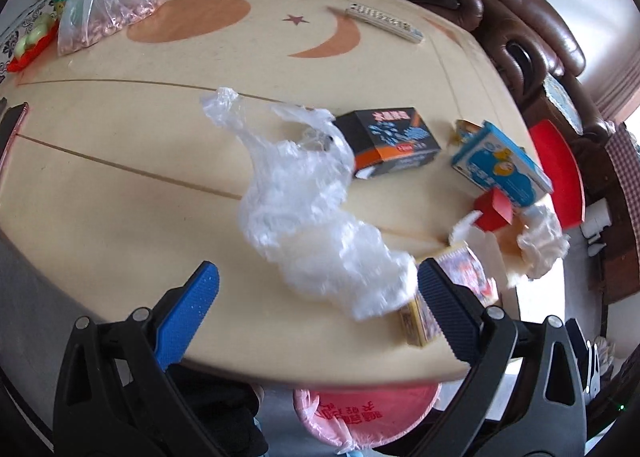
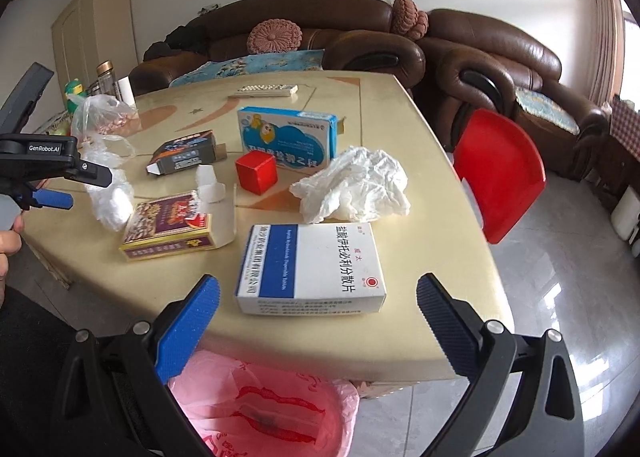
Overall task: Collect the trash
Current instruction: 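Grasp the white-blue medicine box with the right gripper while the left gripper grasps the clear plastic bag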
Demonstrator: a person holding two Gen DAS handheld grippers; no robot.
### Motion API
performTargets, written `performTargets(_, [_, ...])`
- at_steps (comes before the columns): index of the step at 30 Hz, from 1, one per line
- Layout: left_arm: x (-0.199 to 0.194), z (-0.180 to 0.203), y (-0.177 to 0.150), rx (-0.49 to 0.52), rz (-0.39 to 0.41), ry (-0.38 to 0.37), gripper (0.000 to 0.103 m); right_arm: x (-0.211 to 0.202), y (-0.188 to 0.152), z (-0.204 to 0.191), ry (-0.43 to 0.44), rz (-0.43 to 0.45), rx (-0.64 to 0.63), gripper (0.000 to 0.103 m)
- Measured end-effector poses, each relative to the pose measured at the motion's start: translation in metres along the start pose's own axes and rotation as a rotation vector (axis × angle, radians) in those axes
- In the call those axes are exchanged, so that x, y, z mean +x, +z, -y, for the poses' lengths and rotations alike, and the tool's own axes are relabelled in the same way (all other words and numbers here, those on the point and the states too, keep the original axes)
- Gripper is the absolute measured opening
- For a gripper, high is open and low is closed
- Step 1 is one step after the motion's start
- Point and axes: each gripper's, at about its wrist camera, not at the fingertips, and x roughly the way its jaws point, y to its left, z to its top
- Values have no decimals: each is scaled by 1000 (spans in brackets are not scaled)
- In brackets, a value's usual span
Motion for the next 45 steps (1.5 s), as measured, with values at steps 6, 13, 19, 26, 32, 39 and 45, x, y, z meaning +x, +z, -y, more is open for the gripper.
performTargets(6, [18, -4, 12, -42, -27, 6, 97, 15, -1, 4, 20, -8, 23, 97])
performTargets(13, [36, -5, 18, -57, -59, 8, 97, 22, 1, 3, 46, -2, 40, 97])
performTargets(19, [43, 0, 23, -50, -59, 26, 97, 24, 0, 9, 66, 7, 77, 97])
performTargets(26, [47, 4, 32, -45, -59, 56, 97, 22, -10, 13, 34, 56, 164, 97])
performTargets(32, [54, 10, 40, -39, -63, 79, 97, 23, -12, 5, -21, 93, 166, 97])
performTargets(39, [62, 18, 44, -26, -68, 142, 97, 32, -12, -6, -53, 87, 132, 97])
performTargets(45, [68, 28, 41, 22, -65, 226, 97, 38, -12, -8, -91, 91, 105, 97])
